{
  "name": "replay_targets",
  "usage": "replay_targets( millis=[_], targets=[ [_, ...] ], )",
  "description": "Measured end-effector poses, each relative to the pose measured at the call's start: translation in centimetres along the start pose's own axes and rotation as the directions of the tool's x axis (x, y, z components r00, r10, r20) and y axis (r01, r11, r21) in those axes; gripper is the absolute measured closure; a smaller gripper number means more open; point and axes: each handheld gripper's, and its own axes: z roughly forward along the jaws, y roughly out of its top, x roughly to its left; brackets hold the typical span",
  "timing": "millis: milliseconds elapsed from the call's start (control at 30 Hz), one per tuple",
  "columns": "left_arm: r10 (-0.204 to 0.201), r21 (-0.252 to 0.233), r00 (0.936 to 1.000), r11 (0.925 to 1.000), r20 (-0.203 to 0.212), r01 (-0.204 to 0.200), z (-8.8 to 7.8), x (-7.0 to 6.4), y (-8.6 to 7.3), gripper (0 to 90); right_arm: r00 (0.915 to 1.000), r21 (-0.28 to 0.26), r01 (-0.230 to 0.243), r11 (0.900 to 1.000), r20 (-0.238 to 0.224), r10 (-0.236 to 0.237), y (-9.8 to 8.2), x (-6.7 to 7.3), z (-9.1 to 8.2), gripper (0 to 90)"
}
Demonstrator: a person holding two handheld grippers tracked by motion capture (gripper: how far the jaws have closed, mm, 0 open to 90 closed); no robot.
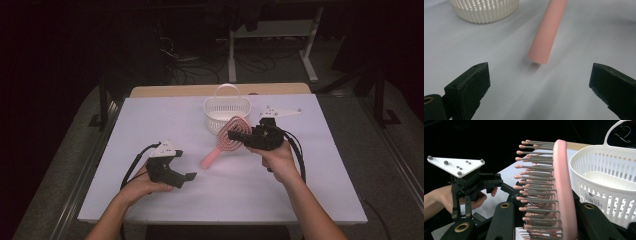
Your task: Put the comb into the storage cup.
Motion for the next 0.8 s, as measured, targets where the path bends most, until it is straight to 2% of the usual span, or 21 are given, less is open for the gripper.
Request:
replay_targets(
  millis=[100,167,233,600,800],
  targets=[
    [0.023,0.011,0.9994,0.9997,-0.027,-0.023,-0.5,0.0,-0.4,3.2,1.0,-0.002,0.0,1.0,0.002,0.0,0.0,0.0,0.0,62.6],
    [0.019,0.017,0.9982,0.9997,-0.057,-0.018,-0.7,0.1,-0.5,3.3,1.0,-0.002,0.002,1.0,0.003,-0.002,0.0,0.0,0.0,62.7],
    [0.002,0.0,0.9972,1.0,-0.074,-0.002,-1.0,0.2,-0.6,7.4,1.0,-0.002,0.003,1.0,0.003,-0.003,0.0,0.0,0.0,62.7],
    [0.015,0.021,0.9963,0.9997,-0.085,-0.013,-2.5,0.1,-2.7,7.3,1.0,-0.009,0.004,1.0,0.005,-0.004,0.1,0.0,-0.2,62.7],
    [0.022,0.006,0.9957,0.9998,-0.09,-0.021,-3.2,0.2,-3.7,7.4,1.0,-0.01,0.006,1.0,0.007,-0.006,0.1,0.1,-0.2,62.7]
  ],
)
